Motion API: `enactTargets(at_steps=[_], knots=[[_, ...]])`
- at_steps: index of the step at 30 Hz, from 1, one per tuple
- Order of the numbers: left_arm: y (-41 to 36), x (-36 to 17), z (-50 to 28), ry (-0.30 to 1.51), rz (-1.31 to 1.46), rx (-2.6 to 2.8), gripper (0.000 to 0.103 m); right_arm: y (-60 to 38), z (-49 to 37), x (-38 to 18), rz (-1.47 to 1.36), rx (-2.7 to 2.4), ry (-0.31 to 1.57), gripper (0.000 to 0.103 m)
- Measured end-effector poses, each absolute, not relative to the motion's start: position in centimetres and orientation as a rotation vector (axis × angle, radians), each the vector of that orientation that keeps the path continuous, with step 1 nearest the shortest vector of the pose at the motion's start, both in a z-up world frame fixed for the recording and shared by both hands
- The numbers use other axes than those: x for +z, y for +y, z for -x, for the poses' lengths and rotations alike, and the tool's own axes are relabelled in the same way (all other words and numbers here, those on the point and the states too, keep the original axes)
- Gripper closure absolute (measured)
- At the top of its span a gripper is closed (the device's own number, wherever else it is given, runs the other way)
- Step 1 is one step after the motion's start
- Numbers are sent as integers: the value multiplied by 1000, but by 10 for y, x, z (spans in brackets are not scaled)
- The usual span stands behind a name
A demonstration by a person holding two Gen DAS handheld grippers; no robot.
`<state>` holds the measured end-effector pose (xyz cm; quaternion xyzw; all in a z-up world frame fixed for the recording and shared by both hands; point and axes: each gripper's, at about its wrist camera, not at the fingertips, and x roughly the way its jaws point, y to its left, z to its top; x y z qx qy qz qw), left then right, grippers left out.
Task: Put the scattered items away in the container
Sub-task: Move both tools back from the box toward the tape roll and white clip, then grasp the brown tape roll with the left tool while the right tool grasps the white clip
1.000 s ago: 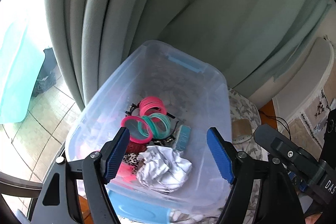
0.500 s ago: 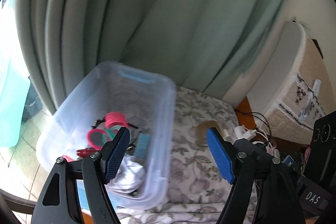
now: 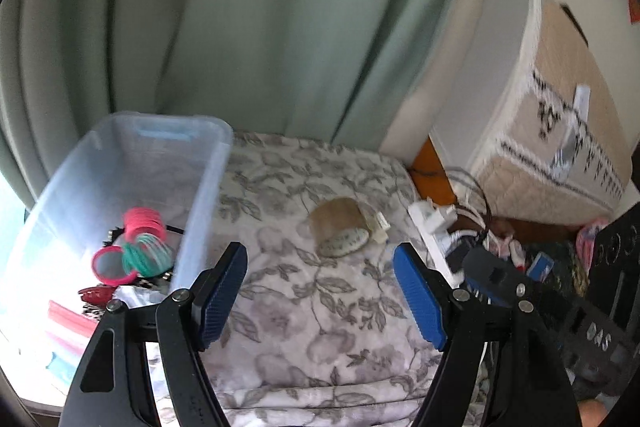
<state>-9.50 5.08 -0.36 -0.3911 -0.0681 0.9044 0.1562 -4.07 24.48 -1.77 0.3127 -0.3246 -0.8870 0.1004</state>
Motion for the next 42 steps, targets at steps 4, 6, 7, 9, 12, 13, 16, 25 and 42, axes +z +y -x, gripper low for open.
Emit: enactTargets(at_steps=[4, 6, 7, 9, 12, 13, 16, 25, 42], knots=[[69, -20, 103, -153, 1162, 2529, 26, 264, 43, -33, -984, -2646, -995, 39], [75, -27, 109, -132, 1175, 2511, 26, 268, 47, -41, -1017, -2639, -1008, 38], [78, -31, 113, -126, 1184, 2502, 26, 270, 49, -45, -1034, -2634, -1014, 38], [84, -37, 123, -116, 1203, 2485, 26, 274, 55, -52, -1075, -2626, -1023, 38], [94, -50, 139, -68, 1218, 2487, 26, 281, 66, -61, -1127, -2624, -1031, 38], [98, -55, 145, -44, 1225, 2490, 26, 283, 69, -65, -1141, -2627, -1032, 38], [107, -77, 161, 46, 1290, 2500, 26, 291, 74, -73, -1181, -2637, -1050, 38], [125, -133, 204, 139, 1420, 2522, 27, 303, 89, -98, -1320, -2636, -1042, 38], [130, -157, 252, 133, 1454, 2554, 38, 305, 158, -125, -1335, -2638, -908, 38]])
